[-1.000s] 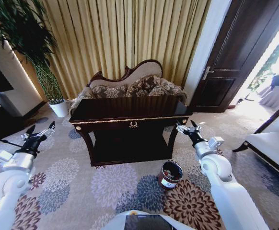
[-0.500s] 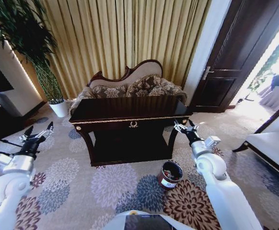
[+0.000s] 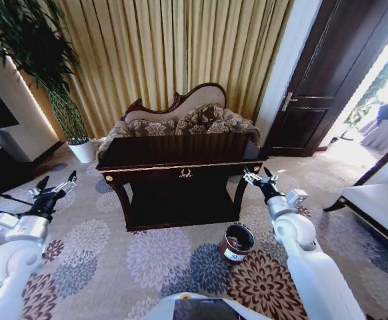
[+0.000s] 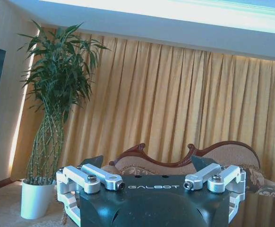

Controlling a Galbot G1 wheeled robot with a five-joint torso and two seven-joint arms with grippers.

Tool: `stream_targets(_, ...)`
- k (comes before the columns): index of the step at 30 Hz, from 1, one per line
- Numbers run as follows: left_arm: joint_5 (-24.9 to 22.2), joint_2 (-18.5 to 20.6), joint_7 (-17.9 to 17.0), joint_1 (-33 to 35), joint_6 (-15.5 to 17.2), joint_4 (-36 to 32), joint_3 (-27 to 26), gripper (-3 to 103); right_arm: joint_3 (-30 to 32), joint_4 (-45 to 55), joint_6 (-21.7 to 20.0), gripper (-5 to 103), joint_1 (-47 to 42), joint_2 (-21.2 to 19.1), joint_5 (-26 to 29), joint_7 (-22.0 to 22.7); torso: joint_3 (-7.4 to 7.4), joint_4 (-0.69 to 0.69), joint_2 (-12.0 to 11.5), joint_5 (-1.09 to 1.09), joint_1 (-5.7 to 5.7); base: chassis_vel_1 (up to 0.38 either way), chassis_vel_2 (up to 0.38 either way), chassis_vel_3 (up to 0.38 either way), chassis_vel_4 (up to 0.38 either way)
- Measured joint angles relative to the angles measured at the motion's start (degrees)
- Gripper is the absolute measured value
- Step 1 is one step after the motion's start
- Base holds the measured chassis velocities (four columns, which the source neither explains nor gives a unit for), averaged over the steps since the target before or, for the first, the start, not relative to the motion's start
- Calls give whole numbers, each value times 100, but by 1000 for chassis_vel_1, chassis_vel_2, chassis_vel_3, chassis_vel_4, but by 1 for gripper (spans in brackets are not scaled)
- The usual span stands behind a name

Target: Move to the front of the table and place the trash on the table into the trash bin.

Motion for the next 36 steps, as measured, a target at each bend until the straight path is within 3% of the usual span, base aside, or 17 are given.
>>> stream_targets(36, -5, 21, 24, 19, 9, -83, 12, 100, 58, 195, 60, 100, -166, 37, -83, -87, 0, 0, 0, 0, 1, 28, -27, -28, 29)
